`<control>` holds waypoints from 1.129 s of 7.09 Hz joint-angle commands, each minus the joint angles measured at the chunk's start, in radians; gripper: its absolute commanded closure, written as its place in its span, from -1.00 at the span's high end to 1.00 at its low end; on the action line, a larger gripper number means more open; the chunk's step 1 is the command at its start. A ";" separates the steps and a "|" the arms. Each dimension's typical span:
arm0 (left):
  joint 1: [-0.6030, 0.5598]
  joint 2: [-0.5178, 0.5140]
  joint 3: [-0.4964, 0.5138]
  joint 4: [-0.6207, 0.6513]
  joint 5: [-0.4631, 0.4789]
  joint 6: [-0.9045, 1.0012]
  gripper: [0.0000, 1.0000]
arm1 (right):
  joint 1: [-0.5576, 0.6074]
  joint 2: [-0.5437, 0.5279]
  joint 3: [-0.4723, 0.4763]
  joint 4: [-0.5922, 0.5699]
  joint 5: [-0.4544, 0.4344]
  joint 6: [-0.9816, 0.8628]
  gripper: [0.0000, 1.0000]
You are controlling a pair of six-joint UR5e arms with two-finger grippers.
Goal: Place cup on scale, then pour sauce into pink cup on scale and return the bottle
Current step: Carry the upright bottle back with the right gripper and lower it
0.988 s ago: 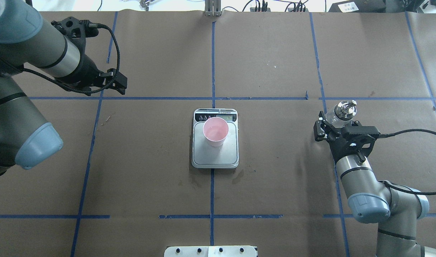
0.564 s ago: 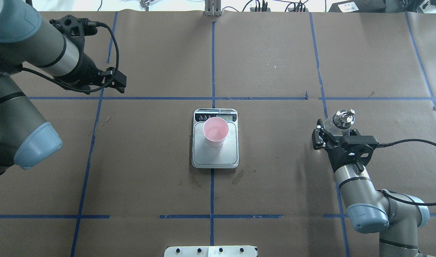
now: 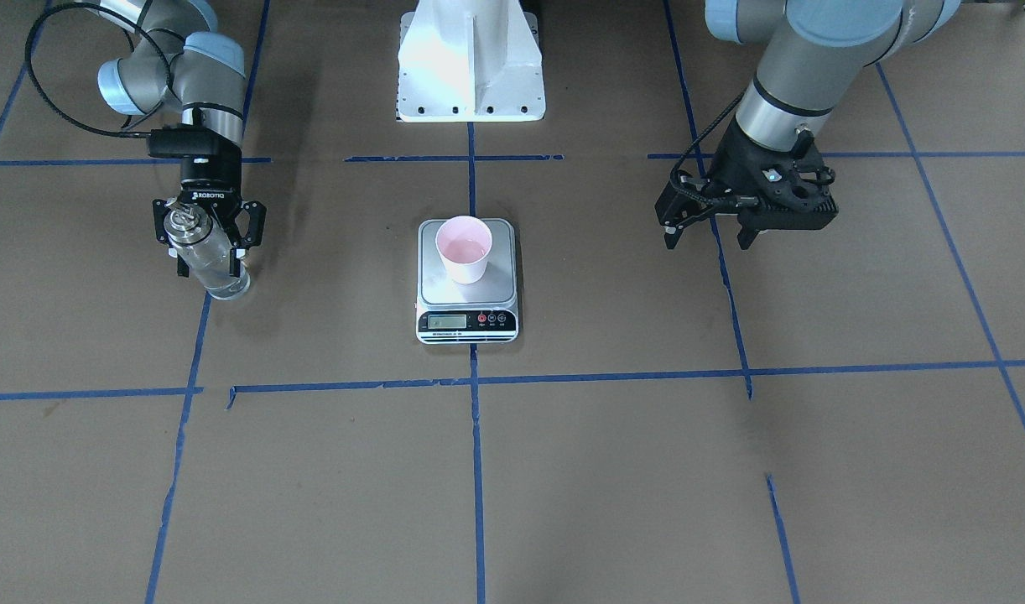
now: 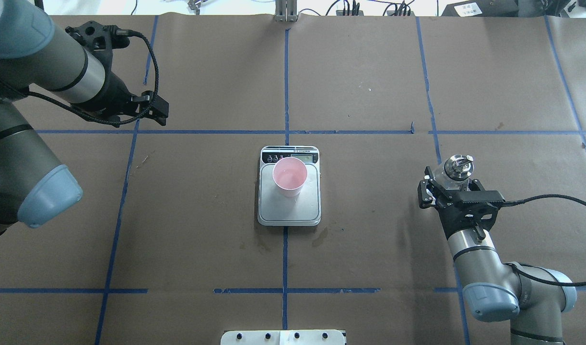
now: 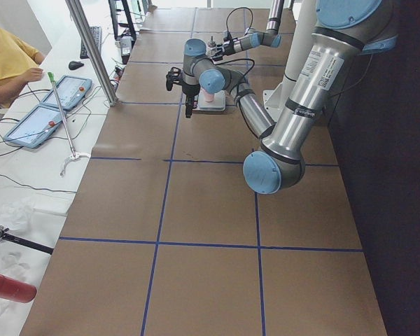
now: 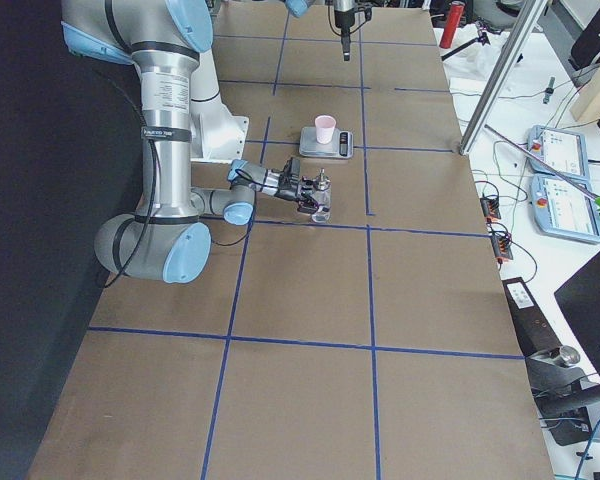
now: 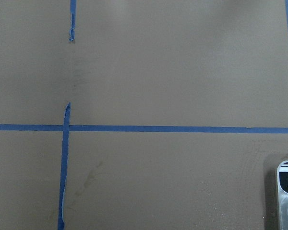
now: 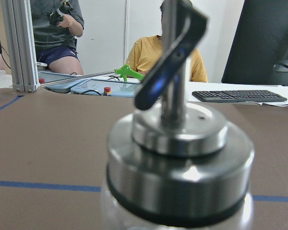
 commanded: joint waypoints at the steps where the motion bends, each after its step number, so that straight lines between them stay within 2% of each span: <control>1: 0.000 -0.001 0.000 0.001 0.000 0.000 1.00 | -0.007 -0.001 0.000 -0.002 0.000 0.001 -1.00; 3: 0.000 -0.001 0.001 0.001 0.000 -0.002 1.00 | -0.010 -0.005 0.000 -0.003 0.000 0.001 -1.00; 4: 0.000 -0.003 0.001 0.000 0.000 -0.002 0.99 | -0.013 -0.014 0.000 -0.003 0.002 0.001 0.98; 6: 0.000 -0.004 0.000 0.001 0.000 -0.003 0.99 | -0.025 -0.028 0.003 0.000 0.002 0.001 1.00; 8: 0.000 -0.004 0.001 0.001 0.008 -0.006 0.99 | -0.060 -0.080 0.069 0.001 -0.006 0.001 1.00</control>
